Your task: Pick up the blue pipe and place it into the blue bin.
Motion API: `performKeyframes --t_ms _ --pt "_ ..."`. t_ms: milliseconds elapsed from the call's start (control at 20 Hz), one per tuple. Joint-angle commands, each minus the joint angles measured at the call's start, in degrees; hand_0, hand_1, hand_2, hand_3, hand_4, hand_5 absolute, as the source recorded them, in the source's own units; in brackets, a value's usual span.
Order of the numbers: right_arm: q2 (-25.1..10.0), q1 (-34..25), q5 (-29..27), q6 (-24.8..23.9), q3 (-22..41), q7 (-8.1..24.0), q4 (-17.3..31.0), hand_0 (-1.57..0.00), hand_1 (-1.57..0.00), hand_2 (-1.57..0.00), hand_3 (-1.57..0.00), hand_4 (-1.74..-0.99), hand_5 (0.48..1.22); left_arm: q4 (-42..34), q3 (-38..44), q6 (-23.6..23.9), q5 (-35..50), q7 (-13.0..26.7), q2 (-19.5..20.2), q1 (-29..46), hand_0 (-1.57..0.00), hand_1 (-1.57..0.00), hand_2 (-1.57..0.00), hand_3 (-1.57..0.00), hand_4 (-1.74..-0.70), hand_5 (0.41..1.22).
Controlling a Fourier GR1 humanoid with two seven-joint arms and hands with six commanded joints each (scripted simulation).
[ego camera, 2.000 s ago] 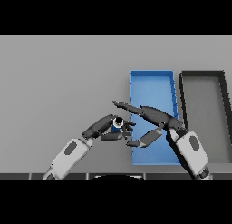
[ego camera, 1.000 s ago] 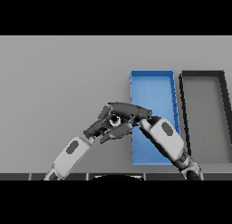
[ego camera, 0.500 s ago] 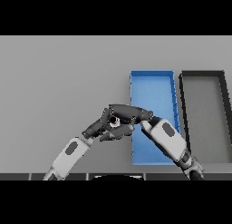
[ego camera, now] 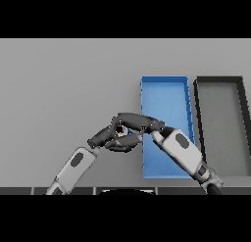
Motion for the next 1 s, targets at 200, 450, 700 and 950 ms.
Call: performKeyframes --t_ms 200,450,700,950 --pt "0.17 -0.07 0.01 -0.79 -0.49 -1.80 -0.11 -1.57 -1.57 -1.57 -1.57 -1.488 1.220 0.74 1.21 0.33 2.97 3.50 -1.49 1.33 -0.05 -0.04 -0.04 -0.04 -0.89 0.639" --pt "-0.08 -2.60 -17.30 -4.97 -2.61 6.25 -0.75 -1.57 -1.57 -1.57 -1.57 -1.491 1.221 -0.18 0.30 0.31 3.28 6.28 -2.07 2.80 -0.01 -0.01 -0.01 -0.01 -0.91 0.543" --pt "-4.01 -14.04 -28.00 -12.61 -8.08 10.19 -0.87 -1.57 -1.57 -1.57 -1.57 -1.493 1.221 -1.32 0.44 0.20 3.68 7.56 -1.39 3.08 0.00 0.00 0.00 0.00 -0.93 0.496" --pt "-7.44 -25.60 -28.76 -15.07 -13.39 6.08 7.76 -1.57 -1.57 -1.57 -1.57 -1.496 1.221 -2.82 0.54 0.10 4.00 8.08 -0.83 3.23 0.00 0.00 0.00 0.00 -0.92 0.486"
